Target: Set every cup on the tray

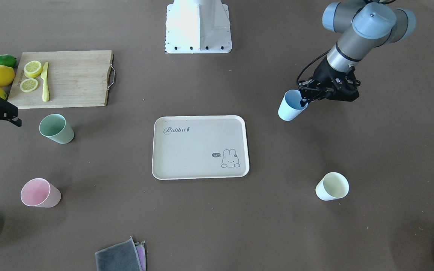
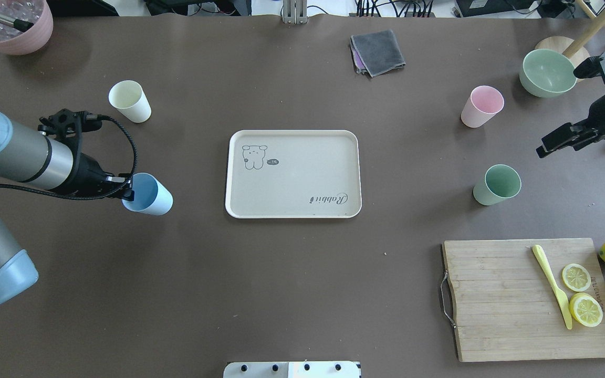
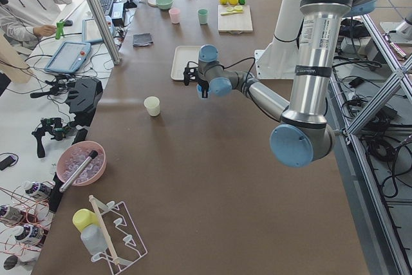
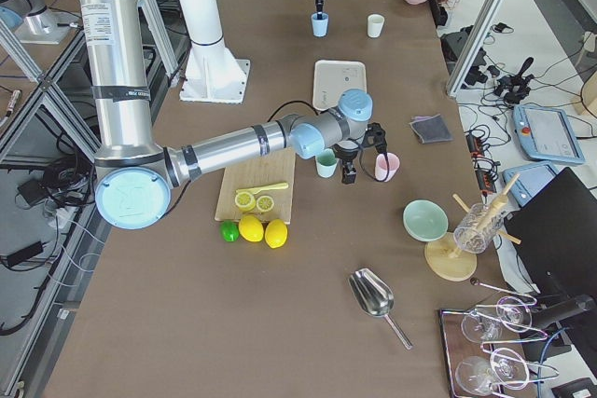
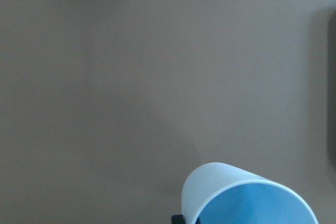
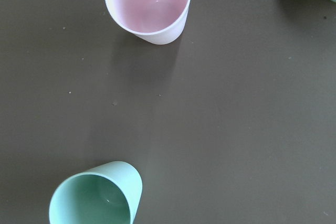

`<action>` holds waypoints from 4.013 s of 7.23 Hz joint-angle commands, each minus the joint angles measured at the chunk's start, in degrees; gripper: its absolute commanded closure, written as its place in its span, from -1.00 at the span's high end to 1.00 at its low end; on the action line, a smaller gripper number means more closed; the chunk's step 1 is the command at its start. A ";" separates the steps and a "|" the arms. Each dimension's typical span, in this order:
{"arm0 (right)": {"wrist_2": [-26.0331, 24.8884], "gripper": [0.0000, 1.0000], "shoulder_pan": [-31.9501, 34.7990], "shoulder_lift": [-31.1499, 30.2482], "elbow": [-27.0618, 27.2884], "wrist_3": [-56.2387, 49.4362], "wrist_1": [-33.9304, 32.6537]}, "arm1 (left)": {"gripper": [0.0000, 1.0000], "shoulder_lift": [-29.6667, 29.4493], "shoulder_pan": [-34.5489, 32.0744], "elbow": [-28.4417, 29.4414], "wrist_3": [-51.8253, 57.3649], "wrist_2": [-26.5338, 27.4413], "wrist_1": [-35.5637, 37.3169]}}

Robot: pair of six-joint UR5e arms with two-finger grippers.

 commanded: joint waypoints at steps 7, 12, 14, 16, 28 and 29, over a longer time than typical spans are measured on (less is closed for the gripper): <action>-6.38 0.14 -9.83 0.89 -1.91 4.49 0.60 | -1.00 -21.84 8.31 11.40 -4.56 11.52 12.40; -5.78 -1.00 -9.92 1.59 -1.82 4.49 0.25 | 0.94 -21.93 5.87 8.28 -4.47 9.95 15.36; -4.64 -1.00 -8.43 9.54 -1.47 5.19 -7.69 | 0.94 -18.18 -2.47 -1.98 0.24 2.67 23.71; -4.72 -1.00 -10.34 20.09 -1.82 16.10 -12.05 | 0.94 -10.27 -5.04 -5.55 11.30 2.56 23.65; -10.92 1.00 -19.28 31.57 -4.90 36.15 -11.53 | 0.95 -12.65 -19.29 14.08 27.35 -2.98 22.85; -8.70 1.00 -14.80 30.35 -4.99 30.47 -11.87 | 0.94 -16.96 -19.29 19.79 26.04 -2.98 20.16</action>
